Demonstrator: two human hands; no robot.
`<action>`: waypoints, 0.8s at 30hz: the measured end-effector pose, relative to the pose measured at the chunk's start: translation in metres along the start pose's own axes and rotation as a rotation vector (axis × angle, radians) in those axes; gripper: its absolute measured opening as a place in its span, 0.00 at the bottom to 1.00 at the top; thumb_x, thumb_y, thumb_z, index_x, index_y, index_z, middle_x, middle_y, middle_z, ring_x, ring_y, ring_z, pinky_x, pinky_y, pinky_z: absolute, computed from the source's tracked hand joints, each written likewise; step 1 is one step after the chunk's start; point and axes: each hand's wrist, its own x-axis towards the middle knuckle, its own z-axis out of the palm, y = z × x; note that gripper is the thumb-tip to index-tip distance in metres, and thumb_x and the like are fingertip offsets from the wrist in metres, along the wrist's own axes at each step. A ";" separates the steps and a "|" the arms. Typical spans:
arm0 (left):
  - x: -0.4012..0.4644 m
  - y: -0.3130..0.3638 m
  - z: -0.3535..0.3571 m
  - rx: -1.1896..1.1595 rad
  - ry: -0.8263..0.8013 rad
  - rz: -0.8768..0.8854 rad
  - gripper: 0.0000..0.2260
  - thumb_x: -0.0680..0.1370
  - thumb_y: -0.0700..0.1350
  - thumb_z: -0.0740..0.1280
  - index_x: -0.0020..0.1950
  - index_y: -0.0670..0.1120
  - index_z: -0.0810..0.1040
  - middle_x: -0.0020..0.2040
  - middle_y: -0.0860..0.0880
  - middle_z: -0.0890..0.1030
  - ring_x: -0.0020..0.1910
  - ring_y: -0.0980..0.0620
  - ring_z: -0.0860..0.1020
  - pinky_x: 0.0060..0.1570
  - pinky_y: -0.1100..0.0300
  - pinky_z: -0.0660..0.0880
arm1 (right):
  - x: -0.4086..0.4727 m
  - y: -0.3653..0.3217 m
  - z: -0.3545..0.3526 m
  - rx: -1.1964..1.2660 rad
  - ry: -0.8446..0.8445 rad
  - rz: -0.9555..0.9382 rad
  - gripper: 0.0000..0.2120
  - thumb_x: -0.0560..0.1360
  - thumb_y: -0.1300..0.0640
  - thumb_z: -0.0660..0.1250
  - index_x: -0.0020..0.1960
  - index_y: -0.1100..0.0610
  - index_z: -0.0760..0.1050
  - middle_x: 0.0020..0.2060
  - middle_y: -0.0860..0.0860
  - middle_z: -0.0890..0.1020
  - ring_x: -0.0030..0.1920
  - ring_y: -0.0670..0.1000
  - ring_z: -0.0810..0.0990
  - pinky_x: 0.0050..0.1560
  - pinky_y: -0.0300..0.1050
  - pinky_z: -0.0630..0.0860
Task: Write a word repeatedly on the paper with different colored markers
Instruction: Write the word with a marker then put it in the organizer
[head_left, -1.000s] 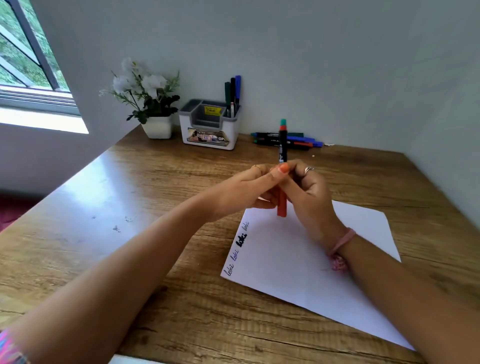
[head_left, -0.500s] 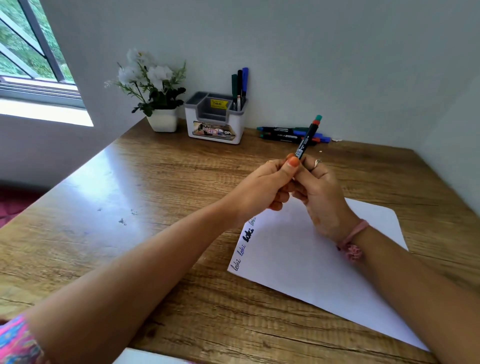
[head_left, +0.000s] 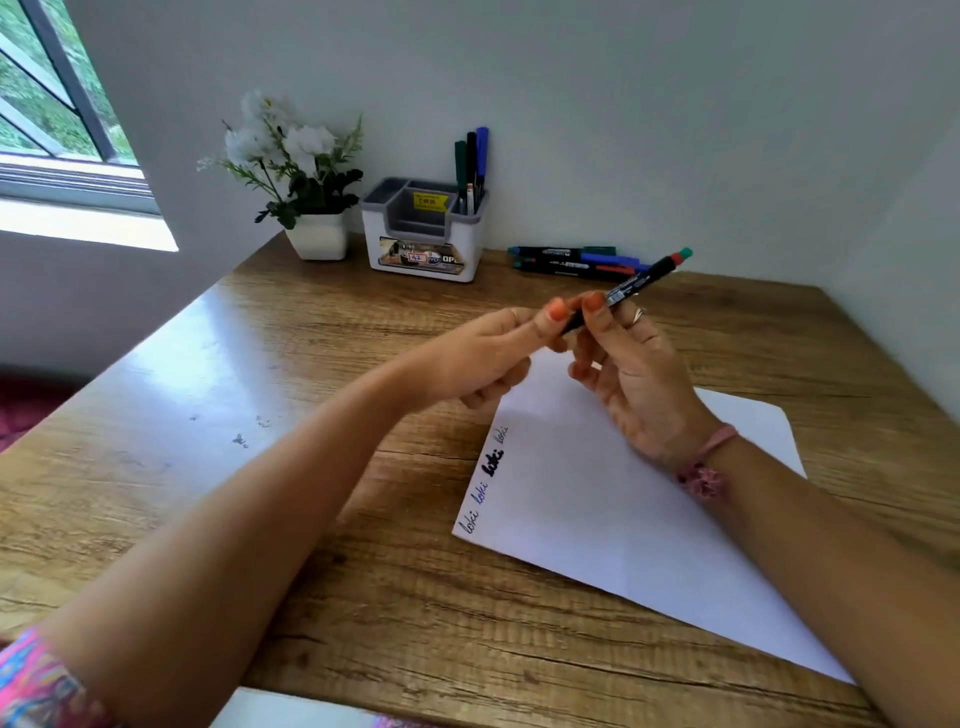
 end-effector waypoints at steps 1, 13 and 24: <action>0.000 -0.004 -0.007 0.027 0.016 -0.013 0.23 0.75 0.64 0.49 0.54 0.50 0.73 0.27 0.55 0.63 0.24 0.56 0.59 0.22 0.64 0.57 | 0.000 0.000 0.000 0.030 0.026 0.006 0.07 0.65 0.47 0.70 0.40 0.49 0.82 0.33 0.45 0.78 0.37 0.44 0.75 0.40 0.40 0.72; 0.012 -0.032 -0.037 0.755 0.017 0.086 0.09 0.71 0.59 0.69 0.50 0.64 0.74 0.42 0.55 0.73 0.39 0.58 0.71 0.35 0.64 0.64 | -0.012 0.011 0.009 -0.385 -0.209 0.047 0.07 0.78 0.64 0.61 0.48 0.59 0.78 0.34 0.55 0.79 0.32 0.51 0.79 0.36 0.45 0.79; 0.020 -0.038 -0.039 0.742 0.040 0.063 0.19 0.72 0.54 0.72 0.25 0.61 0.67 0.33 0.53 0.70 0.32 0.55 0.67 0.31 0.60 0.62 | 0.010 0.004 0.015 -0.582 -0.543 0.089 0.06 0.68 0.66 0.66 0.43 0.58 0.77 0.40 0.65 0.81 0.34 0.51 0.79 0.37 0.41 0.78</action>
